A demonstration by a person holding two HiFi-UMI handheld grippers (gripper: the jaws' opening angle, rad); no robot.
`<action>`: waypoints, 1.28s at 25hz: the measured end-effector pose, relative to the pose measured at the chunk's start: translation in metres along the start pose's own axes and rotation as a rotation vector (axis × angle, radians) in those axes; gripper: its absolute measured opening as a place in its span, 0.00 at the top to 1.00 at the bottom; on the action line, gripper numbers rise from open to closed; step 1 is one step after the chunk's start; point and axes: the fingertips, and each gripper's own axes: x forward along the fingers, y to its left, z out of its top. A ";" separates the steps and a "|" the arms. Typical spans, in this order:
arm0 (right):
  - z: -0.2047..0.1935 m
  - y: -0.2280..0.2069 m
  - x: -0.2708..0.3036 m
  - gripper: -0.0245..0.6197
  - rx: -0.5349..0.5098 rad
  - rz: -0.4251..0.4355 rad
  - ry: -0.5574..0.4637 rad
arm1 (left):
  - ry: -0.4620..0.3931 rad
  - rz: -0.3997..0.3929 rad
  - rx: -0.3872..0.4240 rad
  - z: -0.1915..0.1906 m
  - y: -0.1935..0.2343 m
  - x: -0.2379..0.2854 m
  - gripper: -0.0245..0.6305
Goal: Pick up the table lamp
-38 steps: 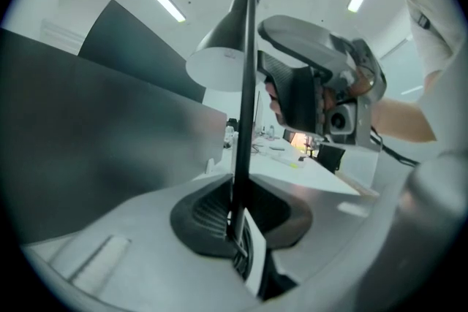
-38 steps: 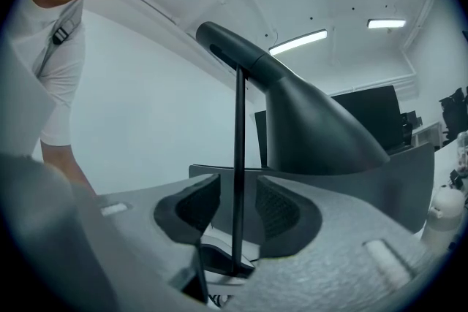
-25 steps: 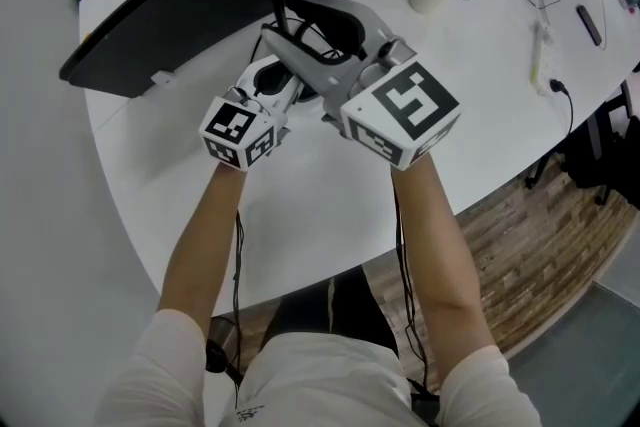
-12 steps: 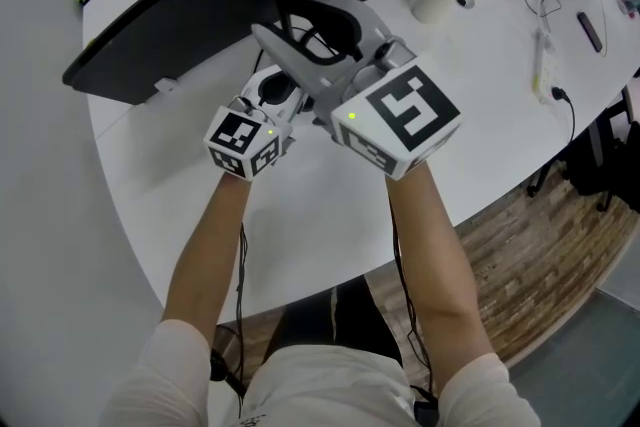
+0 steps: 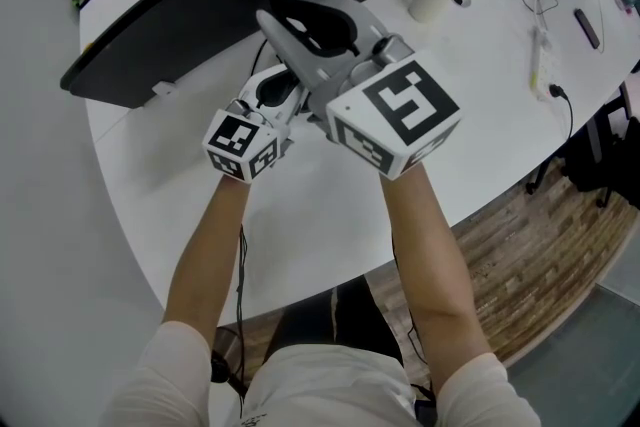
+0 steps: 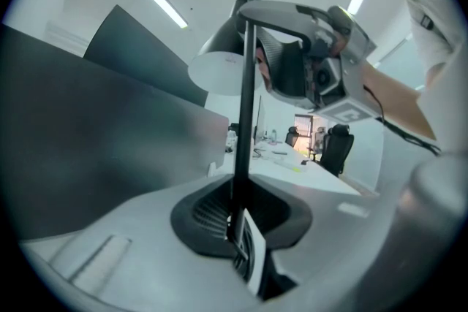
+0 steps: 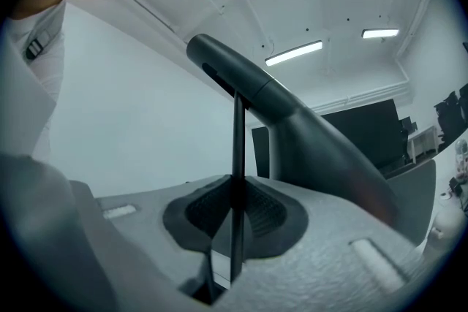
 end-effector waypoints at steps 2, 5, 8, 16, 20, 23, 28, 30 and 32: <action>0.000 0.000 -0.001 0.89 0.007 -0.001 0.000 | 0.003 0.003 0.006 0.000 -0.001 0.000 0.91; 0.000 0.000 -0.001 0.89 0.012 -0.003 -0.011 | 0.007 0.003 0.010 -0.001 -0.001 0.000 0.91; 0.001 -0.001 -0.001 0.89 0.018 0.004 -0.017 | 0.006 0.002 0.004 0.000 -0.001 0.001 0.91; 0.002 0.002 -0.001 0.89 0.013 0.025 -0.007 | 0.020 -0.003 0.015 0.000 -0.002 0.000 0.91; 0.005 0.004 -0.004 0.89 0.006 0.036 -0.001 | 0.021 -0.015 0.017 0.004 -0.010 0.001 0.91; 0.008 0.005 -0.005 0.89 0.007 0.034 -0.006 | 0.018 -0.013 0.016 0.006 -0.012 -0.001 0.91; 0.014 0.008 -0.009 0.89 0.008 0.030 -0.008 | 0.017 -0.017 0.025 0.011 -0.014 -0.007 0.91; 0.021 0.007 -0.011 0.89 0.006 0.030 -0.009 | 0.015 -0.019 0.027 0.018 -0.018 -0.007 0.91; 0.029 0.008 -0.015 0.89 -0.001 0.031 -0.012 | 0.009 -0.024 0.029 0.025 -0.023 -0.007 0.91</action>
